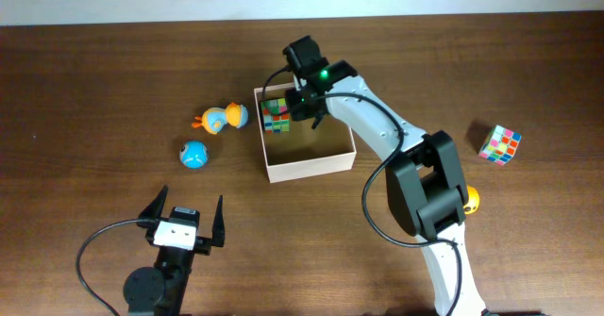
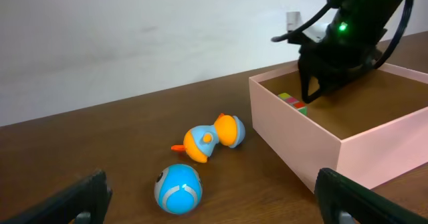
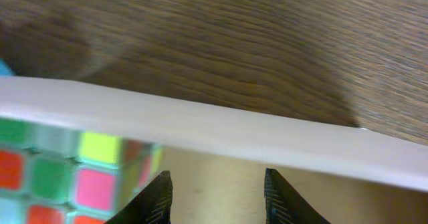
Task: Pack container
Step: 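Raise the right gripper and move it right toward the far cube, then lower the right gripper onto the far Rubik's cube and close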
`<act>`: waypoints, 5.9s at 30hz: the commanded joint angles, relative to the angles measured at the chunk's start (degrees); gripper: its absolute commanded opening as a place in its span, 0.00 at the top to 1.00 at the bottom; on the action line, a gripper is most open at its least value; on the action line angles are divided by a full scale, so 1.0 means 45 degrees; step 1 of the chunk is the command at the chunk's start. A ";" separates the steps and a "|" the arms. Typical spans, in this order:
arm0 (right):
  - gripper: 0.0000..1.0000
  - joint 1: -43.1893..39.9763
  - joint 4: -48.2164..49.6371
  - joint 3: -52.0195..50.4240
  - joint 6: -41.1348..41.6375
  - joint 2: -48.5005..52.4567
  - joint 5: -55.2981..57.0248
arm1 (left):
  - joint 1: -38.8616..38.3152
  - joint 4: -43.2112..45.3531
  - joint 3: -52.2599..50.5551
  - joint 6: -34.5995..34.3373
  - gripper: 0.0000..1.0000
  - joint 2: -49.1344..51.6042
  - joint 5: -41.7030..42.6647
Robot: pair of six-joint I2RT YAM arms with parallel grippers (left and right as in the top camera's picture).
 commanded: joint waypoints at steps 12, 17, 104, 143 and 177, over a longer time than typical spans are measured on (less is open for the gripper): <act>0.62 -0.1049 -0.0627 0.0160 0.1821 0.0233 0.0359 | 0.0068 0.0000 -0.0092 0.0160 0.01 -0.0121 -0.0053; 0.62 -0.1219 -0.0806 0.0155 0.2837 0.0233 0.0398 | 0.0068 0.0000 -0.0092 0.0160 0.01 -0.0121 -0.0049; 0.14 -0.5391 -0.7854 0.0243 0.3818 -0.7038 0.3687 | 0.0068 0.0000 -0.0092 0.0160 0.01 -0.0121 -0.0053; 0.02 -1.0928 -0.0189 -0.7334 0.0155 -0.6096 0.0549 | 0.0068 0.0000 -0.0092 0.0160 0.01 -0.0121 -0.0049; 0.09 -1.1404 0.1661 -0.7349 0.0384 -0.4017 -0.0330 | 0.0068 0.0000 -0.0092 0.0160 0.01 -0.0121 -0.0049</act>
